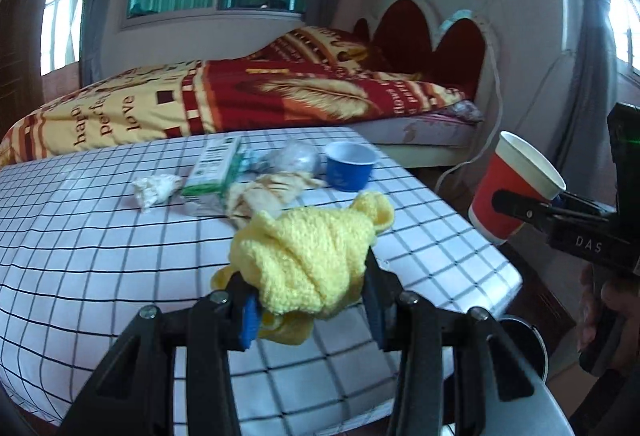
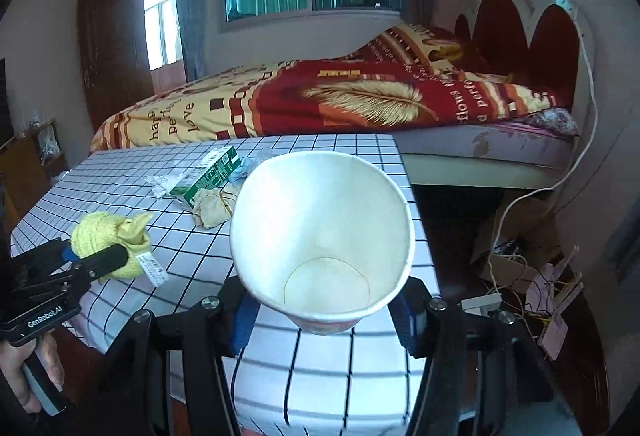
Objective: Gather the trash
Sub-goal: 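Carry the yellow cloth and red paper cup over the black bucket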
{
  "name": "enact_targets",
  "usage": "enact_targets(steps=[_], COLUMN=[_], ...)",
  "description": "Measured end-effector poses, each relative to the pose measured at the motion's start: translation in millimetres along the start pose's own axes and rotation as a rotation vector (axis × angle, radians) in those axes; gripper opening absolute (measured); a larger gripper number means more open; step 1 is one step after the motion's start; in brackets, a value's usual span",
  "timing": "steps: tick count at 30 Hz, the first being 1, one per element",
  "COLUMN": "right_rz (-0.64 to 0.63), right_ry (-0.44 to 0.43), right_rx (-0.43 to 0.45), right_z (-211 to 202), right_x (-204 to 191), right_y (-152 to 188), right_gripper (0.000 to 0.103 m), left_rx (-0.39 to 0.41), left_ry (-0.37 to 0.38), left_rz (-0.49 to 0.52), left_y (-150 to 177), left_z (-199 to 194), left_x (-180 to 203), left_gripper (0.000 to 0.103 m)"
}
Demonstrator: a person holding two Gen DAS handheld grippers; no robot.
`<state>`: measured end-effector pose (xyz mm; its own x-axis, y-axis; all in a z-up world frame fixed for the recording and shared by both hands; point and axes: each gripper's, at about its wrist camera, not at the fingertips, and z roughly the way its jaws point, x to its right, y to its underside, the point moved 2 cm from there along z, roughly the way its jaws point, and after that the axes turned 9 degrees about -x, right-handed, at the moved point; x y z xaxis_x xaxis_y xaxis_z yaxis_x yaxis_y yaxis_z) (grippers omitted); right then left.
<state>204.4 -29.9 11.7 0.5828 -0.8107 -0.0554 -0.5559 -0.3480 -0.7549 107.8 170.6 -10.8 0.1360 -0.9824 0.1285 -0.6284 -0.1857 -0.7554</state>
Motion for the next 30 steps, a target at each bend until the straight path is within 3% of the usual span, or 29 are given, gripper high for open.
enact_targets(steps=[9, 30], right_rz=[0.061, 0.184], right_ry=[0.082, 0.209], right_rx=[0.018, -0.023], right_z=[-49, -99], right_x=[48, 158], right_y=[40, 131], right_gripper=[0.059, 0.059], left_rx=[-0.005, -0.03], left_ry=[0.083, 0.236], left_rz=[0.062, 0.239], left_y=[8, 25], left_z=[2, 18], left_x=[54, 177], left_gripper=[0.044, 0.044])
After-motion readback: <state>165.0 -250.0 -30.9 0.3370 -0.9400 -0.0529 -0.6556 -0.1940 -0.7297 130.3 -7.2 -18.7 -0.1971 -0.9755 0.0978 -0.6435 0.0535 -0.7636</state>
